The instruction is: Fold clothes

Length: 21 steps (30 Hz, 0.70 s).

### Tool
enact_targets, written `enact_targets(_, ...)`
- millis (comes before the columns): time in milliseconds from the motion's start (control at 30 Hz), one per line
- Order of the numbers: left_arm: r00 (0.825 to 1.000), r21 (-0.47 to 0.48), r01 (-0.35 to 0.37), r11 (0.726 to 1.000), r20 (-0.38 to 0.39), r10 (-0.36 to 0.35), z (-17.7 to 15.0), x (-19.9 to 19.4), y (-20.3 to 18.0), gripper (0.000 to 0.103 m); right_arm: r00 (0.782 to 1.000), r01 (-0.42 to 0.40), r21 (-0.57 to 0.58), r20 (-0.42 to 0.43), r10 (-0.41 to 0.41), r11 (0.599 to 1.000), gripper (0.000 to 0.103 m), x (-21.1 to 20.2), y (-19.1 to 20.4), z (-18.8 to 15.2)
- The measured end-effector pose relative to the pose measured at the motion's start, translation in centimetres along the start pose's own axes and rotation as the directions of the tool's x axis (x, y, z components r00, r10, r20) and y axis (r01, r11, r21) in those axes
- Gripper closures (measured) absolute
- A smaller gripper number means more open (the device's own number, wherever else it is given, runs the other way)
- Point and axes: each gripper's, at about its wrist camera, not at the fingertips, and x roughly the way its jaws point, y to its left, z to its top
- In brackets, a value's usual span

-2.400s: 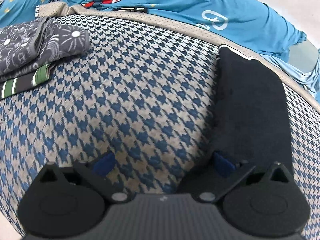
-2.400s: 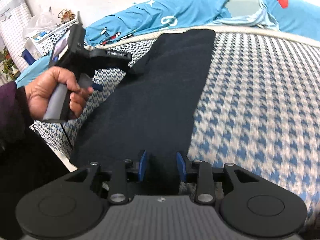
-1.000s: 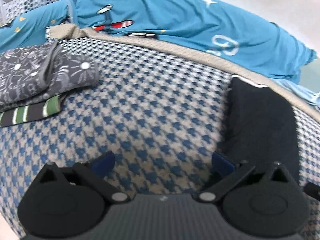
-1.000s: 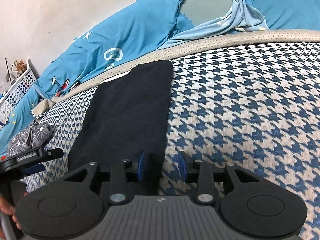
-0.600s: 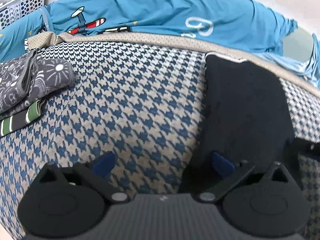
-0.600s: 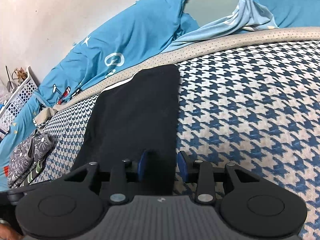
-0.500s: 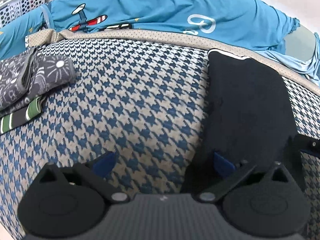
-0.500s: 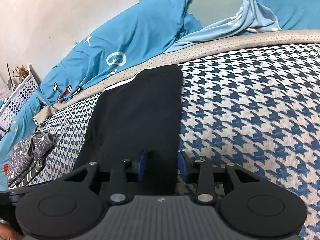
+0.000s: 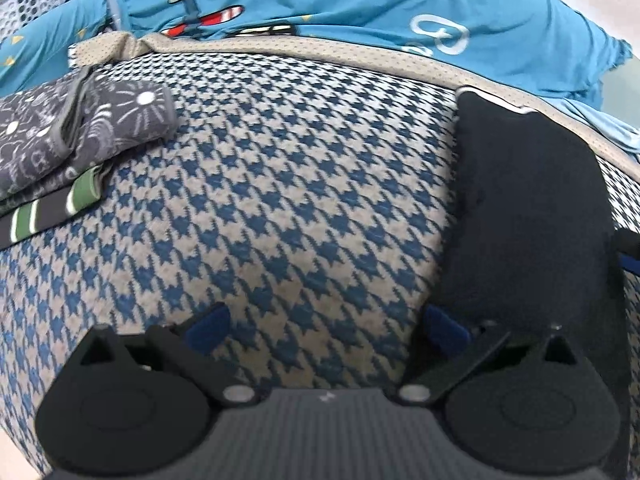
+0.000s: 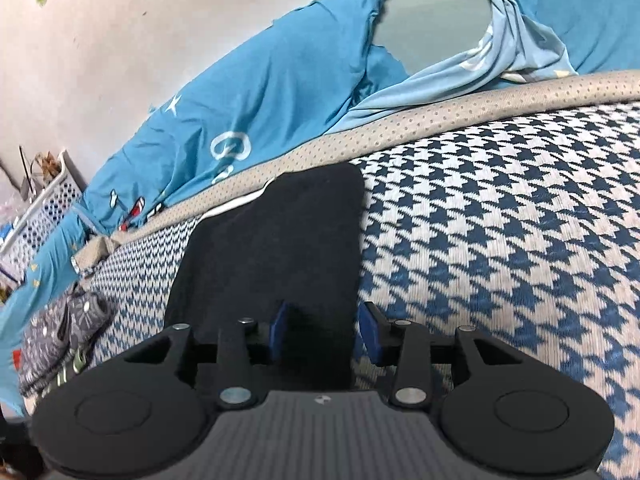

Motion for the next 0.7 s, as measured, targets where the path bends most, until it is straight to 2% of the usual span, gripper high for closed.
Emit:
enact_targets(267,1.0,-0.056,-0.01,0.998,-0.008,0.009,0.3,-0.2,1.1,0.0,0.999,-0.031,0.049,0.028,0.029,0.998,0.064,1.4,-1.6,2.0)
enact_targets(700,1.0,-0.056,0.01,0.998,-0.017,-0.011,0.7,0.0,0.5,0.0,0.994,-0.097,0.062,0.056,0.094,0.993,0.064,4.0,-2.7,3.4)
